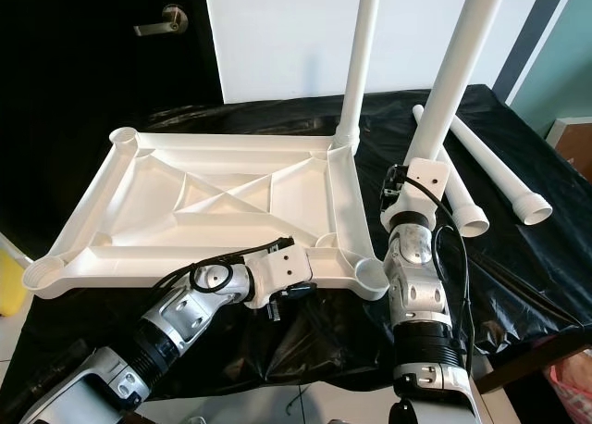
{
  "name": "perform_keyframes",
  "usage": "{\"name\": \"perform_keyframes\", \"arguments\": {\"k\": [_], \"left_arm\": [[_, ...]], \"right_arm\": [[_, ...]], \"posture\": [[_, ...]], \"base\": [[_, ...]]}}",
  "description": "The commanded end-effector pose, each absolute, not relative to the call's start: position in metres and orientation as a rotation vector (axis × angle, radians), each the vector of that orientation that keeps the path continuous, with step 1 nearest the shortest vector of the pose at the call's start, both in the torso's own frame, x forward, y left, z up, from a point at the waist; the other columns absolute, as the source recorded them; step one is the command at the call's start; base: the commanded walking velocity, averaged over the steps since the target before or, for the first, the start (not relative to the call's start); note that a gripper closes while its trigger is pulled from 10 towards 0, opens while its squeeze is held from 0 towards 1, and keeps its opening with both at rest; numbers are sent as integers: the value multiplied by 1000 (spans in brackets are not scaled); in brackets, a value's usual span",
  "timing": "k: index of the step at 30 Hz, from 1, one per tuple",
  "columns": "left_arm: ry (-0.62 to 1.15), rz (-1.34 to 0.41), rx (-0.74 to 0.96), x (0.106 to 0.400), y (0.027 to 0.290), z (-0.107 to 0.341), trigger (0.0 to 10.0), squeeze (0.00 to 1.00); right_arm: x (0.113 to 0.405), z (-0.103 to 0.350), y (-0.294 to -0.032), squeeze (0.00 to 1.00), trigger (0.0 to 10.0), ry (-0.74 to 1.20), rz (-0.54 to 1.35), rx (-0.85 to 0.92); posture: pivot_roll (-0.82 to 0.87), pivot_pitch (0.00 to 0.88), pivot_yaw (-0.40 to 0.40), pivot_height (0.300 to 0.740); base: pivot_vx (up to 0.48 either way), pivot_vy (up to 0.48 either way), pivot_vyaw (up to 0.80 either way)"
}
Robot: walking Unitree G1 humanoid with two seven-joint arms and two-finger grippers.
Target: Building children table
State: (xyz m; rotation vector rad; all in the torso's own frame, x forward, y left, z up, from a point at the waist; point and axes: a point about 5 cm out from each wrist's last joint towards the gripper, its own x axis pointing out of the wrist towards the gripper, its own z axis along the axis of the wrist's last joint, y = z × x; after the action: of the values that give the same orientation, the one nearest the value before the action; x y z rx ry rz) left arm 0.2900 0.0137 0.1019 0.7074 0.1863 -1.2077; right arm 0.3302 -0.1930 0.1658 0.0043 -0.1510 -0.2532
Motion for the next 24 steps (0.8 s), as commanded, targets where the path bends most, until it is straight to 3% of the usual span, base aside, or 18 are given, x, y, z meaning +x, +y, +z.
{"name": "perform_keyframes", "arguments": {"k": [1, 2, 3, 4, 9, 10, 24], "left_arm": [[209, -1097, 736, 300, 28, 99, 10000, 0], [210, -1083, 726, 302, 29, 101, 10000, 443], [210, -1083, 726, 302, 29, 101, 10000, 443], [200, -1086, 676, 302, 28, 105, 10000, 1000], [172, -1090, 599, 301, 27, 115, 10000, 1000], [146, -1110, 529, 299, 26, 122, 10000, 0], [-36, -1161, 364, 283, 21, 144, 10000, 0]], "right_arm": [[332, 170, -190, 0, 10000, -171, -240, 13], [331, 168, -186, 0, 10000, -166, -203, 14], [331, 168, -186, 0, 10000, -166, -203, 14], [328, 166, -182, 0, 10000, -166, -153, 5], [323, 165, -174, 0, 10000, -176, -72, 3], [320, 166, -175, 0, 10000, -194, -50, 5], [301, 164, -181, 0, 10000, -240, -25, -8]], "posture": [[-26, 0, -2, 740], [-25, 0, -4, 740], [-25, 0, -4, 740], [-25, 0, -6, 740], [-26, 0, -8, 740], [-23, 0, -16, 740], [-21, 4, -26, 740]], "base": [[0, 0, 0], [0, 0, 0], [0, 0, 0], [0, 0, 0], [0, 0, 0], [0, 0, 0], [0, 0, 0]]}}
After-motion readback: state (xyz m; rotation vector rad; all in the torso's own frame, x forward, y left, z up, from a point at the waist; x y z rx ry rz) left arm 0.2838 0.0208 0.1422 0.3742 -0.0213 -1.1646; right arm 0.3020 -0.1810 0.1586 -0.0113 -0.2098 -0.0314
